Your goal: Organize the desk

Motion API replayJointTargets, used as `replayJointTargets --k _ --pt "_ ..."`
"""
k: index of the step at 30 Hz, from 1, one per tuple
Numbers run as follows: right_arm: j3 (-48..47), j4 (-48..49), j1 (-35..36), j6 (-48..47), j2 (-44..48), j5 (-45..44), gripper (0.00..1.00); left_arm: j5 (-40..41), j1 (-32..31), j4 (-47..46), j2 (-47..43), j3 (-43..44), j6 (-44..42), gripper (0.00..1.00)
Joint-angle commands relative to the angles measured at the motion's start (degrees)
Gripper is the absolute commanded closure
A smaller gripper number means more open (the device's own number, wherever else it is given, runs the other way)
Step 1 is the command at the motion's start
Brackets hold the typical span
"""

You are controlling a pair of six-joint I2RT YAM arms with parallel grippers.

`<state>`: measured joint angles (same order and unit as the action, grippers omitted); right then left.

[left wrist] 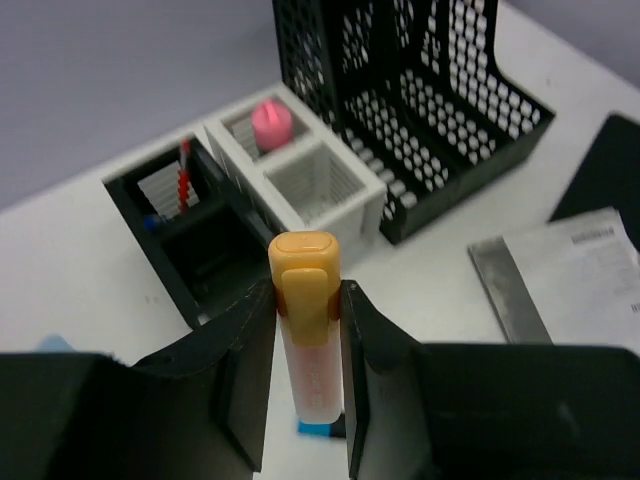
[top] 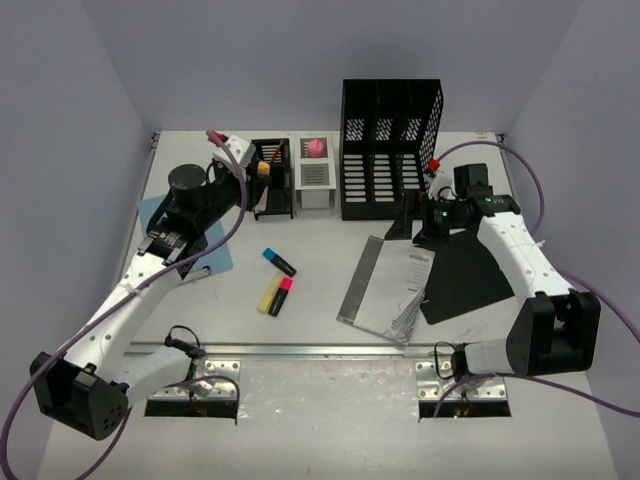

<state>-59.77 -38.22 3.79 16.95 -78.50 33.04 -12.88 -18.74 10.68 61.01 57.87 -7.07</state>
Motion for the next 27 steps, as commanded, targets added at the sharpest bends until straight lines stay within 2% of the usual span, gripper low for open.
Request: replayJointTargets --k 1,6,10,19,27 --pt "-1.14 0.95 0.08 0.28 0.37 0.45 0.01 2.95 0.20 -23.97 2.17 -5.20 -2.32 1.00" --pt "-1.14 0.95 0.08 0.28 0.01 0.36 0.01 6.47 1.16 -42.97 10.50 -5.93 -3.92 1.00" --pt "-0.97 0.60 0.08 -0.25 0.10 -0.08 0.01 5.86 2.56 -49.51 16.40 -3.91 -3.92 1.00" --pt "-0.35 1.22 0.08 -0.43 -0.60 -0.08 0.01 3.13 5.38 -51.28 25.64 0.32 -2.16 1.00" --pt "-2.28 -0.46 0.07 -2.01 -0.95 -0.60 0.01 1.28 6.79 -51.90 30.03 -2.58 -0.76 1.00"
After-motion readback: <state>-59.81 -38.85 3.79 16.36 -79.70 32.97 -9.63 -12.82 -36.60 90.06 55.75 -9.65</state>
